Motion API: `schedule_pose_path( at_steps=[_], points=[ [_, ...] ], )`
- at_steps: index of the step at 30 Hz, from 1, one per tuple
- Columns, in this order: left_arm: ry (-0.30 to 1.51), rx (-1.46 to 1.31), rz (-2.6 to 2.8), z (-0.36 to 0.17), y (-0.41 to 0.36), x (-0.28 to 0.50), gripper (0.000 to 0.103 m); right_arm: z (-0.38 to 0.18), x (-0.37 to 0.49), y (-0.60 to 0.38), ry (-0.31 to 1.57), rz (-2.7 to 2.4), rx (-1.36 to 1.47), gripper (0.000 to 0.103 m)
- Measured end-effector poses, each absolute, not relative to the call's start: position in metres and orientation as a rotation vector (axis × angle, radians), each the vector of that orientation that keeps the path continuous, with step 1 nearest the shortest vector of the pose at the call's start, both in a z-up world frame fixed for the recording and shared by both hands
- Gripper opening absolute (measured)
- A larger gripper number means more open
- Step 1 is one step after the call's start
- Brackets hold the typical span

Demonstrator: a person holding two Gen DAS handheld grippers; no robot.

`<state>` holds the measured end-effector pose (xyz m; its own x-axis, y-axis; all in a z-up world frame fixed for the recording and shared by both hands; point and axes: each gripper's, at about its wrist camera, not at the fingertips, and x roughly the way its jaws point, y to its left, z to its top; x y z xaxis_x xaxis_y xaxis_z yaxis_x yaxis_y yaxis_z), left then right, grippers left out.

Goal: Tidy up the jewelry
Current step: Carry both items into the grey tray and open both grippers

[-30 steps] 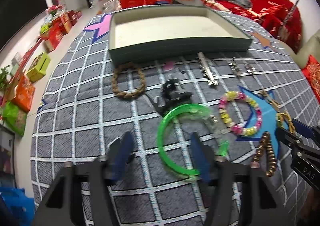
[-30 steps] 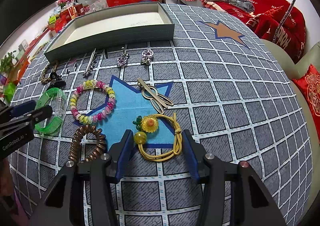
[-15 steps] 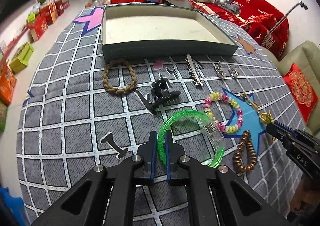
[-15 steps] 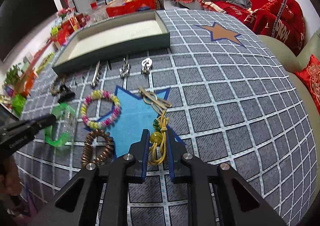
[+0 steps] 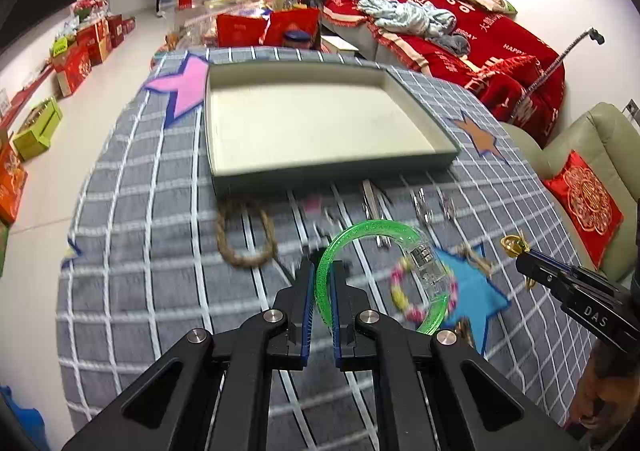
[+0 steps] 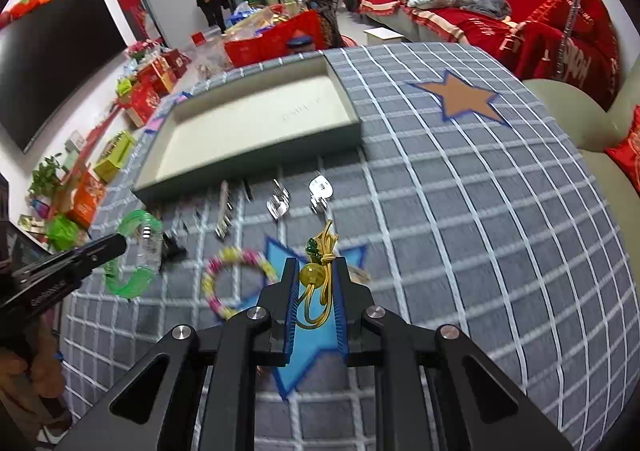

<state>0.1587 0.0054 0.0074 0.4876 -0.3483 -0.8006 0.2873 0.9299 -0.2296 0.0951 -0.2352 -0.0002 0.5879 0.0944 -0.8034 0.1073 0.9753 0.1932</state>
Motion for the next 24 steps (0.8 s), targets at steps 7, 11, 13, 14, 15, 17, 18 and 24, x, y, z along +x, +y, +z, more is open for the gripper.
schedule_pose_path(
  at_steps=[7,11,13,14,15,17,18,24],
  points=[
    [0.952,-0.061,-0.332,0.020,0.002,0.207,0.025,0.019,0.153,-0.227,0.914,0.047,0.214,0.018],
    [0.937,-0.042,-0.288,0.022,-0.003,0.238,0.025,0.019,0.194,-0.225,0.917,0.062,0.202,0.018],
    [0.926,-0.017,-0.266,0.021,-0.007,0.252,0.025,0.015,0.216,-0.224,0.927,0.068,0.196,0.018],
    [0.925,-0.004,-0.251,0.019,-0.009,0.261,0.025,0.013,0.225,-0.224,0.931,0.067,0.194,0.018],
    [0.928,0.002,-0.242,0.016,-0.010,0.268,0.025,0.011,0.231,-0.224,0.933,0.066,0.192,0.018],
    [0.945,0.009,-0.228,0.009,-0.013,0.284,0.025,0.004,0.249,-0.225,0.945,0.061,0.187,0.018],
    [0.953,0.013,-0.218,0.006,-0.014,0.290,0.025,0.001,0.255,-0.225,0.951,0.057,0.186,0.018],
    [0.992,0.047,-0.182,-0.016,-0.022,0.323,0.026,-0.017,0.286,-0.224,0.979,0.040,0.171,0.018]
  ],
)
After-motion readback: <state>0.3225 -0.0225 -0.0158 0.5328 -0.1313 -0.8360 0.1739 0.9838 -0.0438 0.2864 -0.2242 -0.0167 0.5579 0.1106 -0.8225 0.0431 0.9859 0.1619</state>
